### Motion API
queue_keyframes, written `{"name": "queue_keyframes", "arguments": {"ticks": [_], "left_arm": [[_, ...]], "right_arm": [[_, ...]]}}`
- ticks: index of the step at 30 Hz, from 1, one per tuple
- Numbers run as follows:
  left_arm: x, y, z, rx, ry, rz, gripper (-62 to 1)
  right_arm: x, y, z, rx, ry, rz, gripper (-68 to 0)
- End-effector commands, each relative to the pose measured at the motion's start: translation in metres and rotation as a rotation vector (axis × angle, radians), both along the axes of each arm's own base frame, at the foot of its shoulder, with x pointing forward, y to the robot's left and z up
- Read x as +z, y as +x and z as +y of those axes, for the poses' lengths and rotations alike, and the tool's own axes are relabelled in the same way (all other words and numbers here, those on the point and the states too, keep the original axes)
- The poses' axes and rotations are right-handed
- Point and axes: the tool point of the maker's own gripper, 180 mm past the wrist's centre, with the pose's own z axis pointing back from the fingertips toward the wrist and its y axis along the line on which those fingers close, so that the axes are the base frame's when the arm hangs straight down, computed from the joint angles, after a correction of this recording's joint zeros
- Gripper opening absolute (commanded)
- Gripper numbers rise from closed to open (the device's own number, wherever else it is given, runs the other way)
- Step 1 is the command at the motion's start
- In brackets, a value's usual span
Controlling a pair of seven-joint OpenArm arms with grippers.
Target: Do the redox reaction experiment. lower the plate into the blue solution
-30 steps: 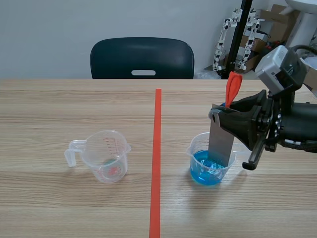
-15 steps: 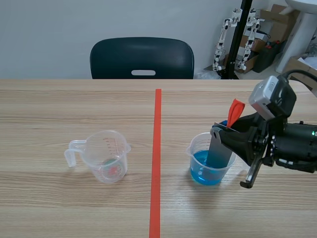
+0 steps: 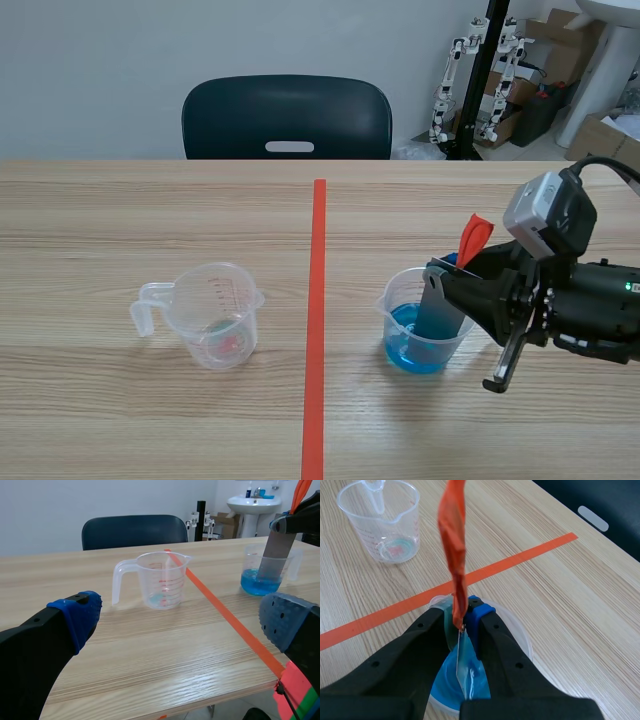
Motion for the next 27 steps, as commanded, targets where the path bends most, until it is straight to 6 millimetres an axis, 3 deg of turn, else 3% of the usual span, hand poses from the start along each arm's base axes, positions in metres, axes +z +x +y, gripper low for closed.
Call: {"name": "queue_keyframes", "arguments": {"ticks": [1,13,21,25,27], "left_arm": [[0.012,0.002,0.001,-0.001,-0.01,-0.063,1.4],[0.013,0.003,0.0,0.001,0.004,-0.071,1.4],[0.012,0.002,0.0,-0.003,0.005,-0.07,1.4],[0.012,0.002,0.0,-0.003,0.005,-0.07,1.4],[0.012,0.002,0.0,-0.003,0.005,-0.07,1.4]], "right_arm": [[0.013,0.005,0.0,0.013,0.014,-0.034,-66.9],[0.017,0.007,-0.008,0.006,0.017,-0.037,-65.9],[0.018,0.007,-0.013,0.006,0.007,-0.035,-42.7],[0.017,0.006,-0.014,0.006,0.003,-0.031,-42.3],[0.017,0.006,-0.014,0.006,0.003,-0.031,-49.0]]}}
